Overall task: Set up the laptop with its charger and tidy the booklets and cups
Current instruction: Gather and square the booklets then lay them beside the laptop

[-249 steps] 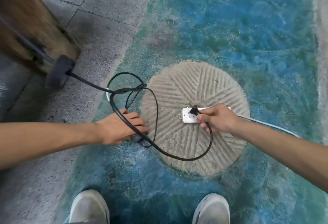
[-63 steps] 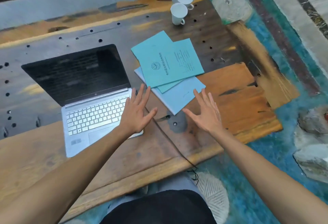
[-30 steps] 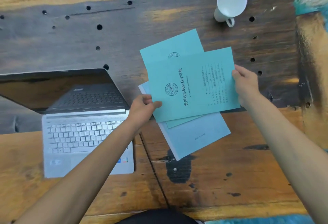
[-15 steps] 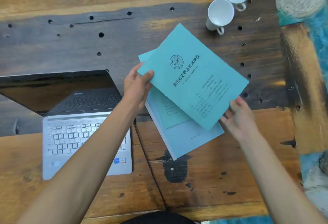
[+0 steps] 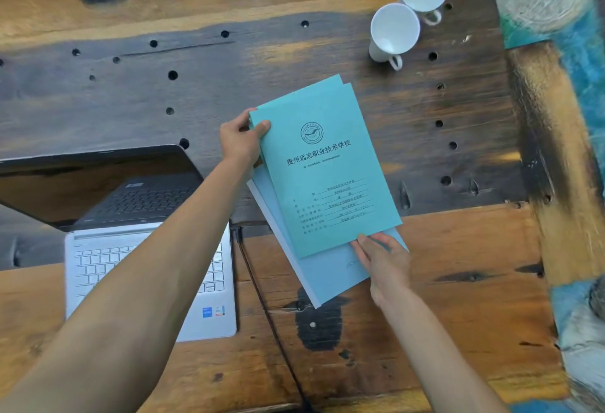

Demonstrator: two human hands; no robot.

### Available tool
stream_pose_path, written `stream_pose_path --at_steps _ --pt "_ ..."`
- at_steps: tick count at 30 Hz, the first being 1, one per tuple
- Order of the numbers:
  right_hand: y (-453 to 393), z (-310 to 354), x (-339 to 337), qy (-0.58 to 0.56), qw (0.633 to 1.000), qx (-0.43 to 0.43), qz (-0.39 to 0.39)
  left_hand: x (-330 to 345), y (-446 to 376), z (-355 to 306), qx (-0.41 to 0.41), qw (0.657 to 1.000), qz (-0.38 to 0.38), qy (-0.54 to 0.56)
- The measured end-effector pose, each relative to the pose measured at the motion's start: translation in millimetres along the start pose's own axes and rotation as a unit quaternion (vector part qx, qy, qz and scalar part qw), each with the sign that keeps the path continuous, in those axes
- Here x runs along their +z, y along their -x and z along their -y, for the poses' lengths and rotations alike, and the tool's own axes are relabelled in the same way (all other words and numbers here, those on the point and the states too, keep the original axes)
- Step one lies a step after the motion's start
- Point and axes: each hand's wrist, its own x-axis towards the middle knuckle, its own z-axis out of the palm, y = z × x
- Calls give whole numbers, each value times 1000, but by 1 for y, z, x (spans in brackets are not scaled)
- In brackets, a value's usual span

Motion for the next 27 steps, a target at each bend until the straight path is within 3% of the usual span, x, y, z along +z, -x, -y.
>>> stream_pose_path --at_steps 7,10,12,14,17,21,27 --pt "-4 1 6 5 999 -7 -33 0 -3 8 22 999 -31 -36" --pt "-8 12 0 127 990 -25 -49 -5 0 14 6 998 -41 -55" --pt "-13 26 -7 269 954 -83 -107 -9 4 20 -8 997 -34 -67" --pt "-18 50 -11 308 925 -172 -142 -12 8 23 -10 997 -13 -77" --pt "-33 86 0 309 910 -263 -82 -16 11 21 -10 997 11 -82" --pt "-53 120 36 375 900 -204 86 -15 7 14 -32 996 37 -71" --pt "-64 133 69 352 894 -230 155 -9 5 15 -39 998 19 -43"
